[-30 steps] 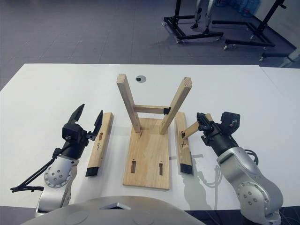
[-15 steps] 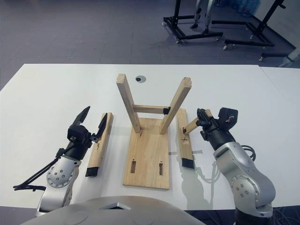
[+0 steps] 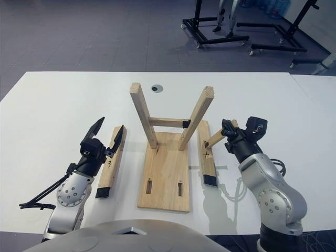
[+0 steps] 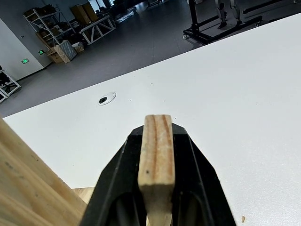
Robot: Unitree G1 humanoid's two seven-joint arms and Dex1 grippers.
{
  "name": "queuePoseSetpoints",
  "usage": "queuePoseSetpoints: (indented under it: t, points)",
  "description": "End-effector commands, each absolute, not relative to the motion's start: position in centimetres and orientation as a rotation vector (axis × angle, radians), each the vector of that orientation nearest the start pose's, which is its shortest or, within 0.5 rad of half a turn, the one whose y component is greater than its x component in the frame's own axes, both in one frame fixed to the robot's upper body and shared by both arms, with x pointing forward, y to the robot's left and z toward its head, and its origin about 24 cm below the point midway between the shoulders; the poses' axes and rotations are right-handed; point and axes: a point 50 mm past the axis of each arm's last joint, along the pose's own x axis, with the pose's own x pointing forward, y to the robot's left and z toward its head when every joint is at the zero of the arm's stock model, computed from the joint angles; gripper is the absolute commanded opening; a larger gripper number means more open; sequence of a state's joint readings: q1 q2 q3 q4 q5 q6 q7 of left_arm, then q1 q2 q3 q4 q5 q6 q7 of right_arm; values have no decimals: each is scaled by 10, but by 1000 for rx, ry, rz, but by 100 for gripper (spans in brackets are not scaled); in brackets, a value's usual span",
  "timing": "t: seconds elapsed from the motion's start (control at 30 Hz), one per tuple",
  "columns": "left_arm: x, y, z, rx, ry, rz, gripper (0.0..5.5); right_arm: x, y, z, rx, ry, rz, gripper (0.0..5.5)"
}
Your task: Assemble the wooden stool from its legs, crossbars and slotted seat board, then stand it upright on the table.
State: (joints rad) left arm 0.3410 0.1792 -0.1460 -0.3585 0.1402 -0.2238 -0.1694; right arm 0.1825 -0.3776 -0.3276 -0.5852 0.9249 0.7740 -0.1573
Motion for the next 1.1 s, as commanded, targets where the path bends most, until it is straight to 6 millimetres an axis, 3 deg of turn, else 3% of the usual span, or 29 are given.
queuePoseSetpoints:
  t: [0.03,0.43,0.7,0.97,1.1]
  points:
    - [182,140,67,270,-212,-288,310,200,-225,86,383,405,-29,39]
    - [179,138,63,251,-200,-274,310,208,-220,100,440,360,-25,39]
    - [180,138,63,257,-198,-285,310,204,-225,96,323,372,-52,39]
    - [179,134,62,265,-198,-303,310,200,-238,78,465,445,-167,39]
    - [178,135,61,269,-197,-299,310,203,-238,87,373,408,-147,39]
